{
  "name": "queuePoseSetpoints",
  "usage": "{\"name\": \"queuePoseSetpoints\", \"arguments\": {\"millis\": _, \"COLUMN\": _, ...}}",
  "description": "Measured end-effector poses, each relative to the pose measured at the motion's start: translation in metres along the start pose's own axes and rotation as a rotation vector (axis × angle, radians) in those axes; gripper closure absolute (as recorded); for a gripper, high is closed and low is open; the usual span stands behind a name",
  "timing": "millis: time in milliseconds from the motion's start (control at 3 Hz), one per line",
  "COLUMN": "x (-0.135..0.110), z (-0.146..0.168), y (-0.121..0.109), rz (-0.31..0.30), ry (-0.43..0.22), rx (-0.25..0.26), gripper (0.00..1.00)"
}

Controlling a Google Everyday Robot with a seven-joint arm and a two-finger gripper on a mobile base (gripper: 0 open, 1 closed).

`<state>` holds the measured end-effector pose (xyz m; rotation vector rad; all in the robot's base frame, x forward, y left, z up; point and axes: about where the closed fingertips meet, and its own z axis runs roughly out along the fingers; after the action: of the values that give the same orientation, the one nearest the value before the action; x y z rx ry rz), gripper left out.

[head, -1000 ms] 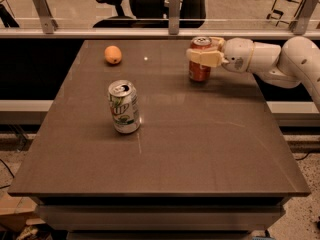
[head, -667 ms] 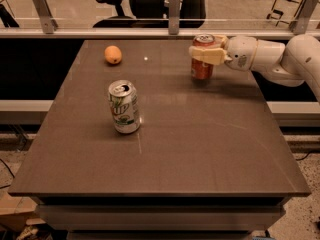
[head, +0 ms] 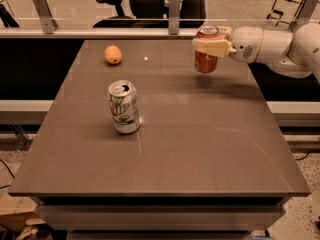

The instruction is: Pick coke can

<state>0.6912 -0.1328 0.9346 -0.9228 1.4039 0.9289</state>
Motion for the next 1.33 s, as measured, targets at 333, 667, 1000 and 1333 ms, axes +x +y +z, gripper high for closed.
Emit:
{"name": "queuePoseSetpoints", "arguments": {"millis": 333, "x": -0.014, "z": -0.001, "y": -0.002, "rz": -0.011, "ry": -0.008, "rx": -0.006, "gripper": 1.0}}
{"name": "queuePoseSetpoints", "arguments": {"millis": 667, "x": -0.028, "z": -0.001, "y": -0.003, "rz": -0.021, "ry": -0.019, "rx": -0.008, "gripper": 1.0}}
{"name": "queuePoseSetpoints", "arguments": {"millis": 1000, "x": -0.04, "z": -0.003, "y": -0.005, "rz": -0.033, "ry": -0.016, "rx": 0.001, "gripper": 1.0}}
{"name": "queuePoseSetpoints", "arguments": {"millis": 1333, "x": -0.052, "z": -0.007, "y": -0.006, "rz": -0.046, "ry": -0.009, "rx": 0.016, "gripper": 1.0}}
